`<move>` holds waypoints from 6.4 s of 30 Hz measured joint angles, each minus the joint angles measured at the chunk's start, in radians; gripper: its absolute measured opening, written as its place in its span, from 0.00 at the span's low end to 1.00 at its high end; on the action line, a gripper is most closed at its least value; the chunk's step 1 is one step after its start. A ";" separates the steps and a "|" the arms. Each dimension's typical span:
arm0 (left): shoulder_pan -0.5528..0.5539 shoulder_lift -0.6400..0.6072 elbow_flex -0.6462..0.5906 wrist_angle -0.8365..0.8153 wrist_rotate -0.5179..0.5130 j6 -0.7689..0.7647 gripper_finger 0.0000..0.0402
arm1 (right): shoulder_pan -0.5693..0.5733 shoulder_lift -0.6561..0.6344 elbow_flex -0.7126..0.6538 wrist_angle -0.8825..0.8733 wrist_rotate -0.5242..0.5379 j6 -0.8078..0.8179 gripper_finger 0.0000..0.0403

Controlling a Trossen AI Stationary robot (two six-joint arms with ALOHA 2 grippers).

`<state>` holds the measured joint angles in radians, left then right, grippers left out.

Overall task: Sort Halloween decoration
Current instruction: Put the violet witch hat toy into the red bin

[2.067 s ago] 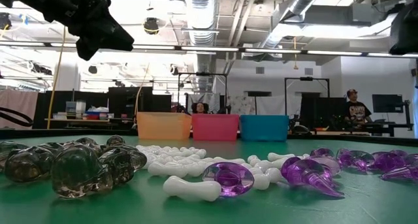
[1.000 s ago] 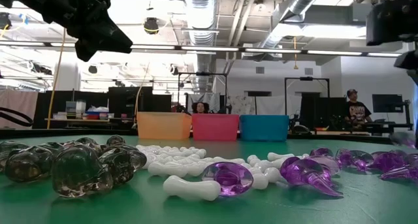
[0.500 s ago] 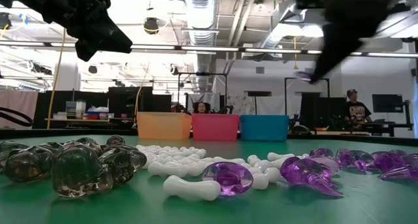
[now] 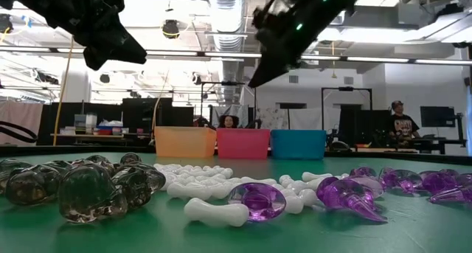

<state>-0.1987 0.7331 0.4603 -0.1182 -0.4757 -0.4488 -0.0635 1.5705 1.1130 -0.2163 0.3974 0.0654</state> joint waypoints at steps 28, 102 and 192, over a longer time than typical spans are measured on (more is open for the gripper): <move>0.000 0.000 0.000 -0.033 -0.030 -0.001 0.20 | -0.173 -0.161 0.001 -0.297 -0.566 0.244 0.40; 0.001 0.000 0.000 -0.058 -0.028 -0.053 0.20 | 0.579 0.185 -0.047 -0.318 -0.242 1.379 0.04; 0.001 0.000 0.000 -0.075 -0.045 -0.052 0.25 | 0.350 0.283 0.245 -0.539 -0.241 0.780 0.05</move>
<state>-0.1978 0.7330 0.4599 -0.1932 -0.5205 -0.5011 0.2864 1.8534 1.3580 -0.7552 0.1566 0.8454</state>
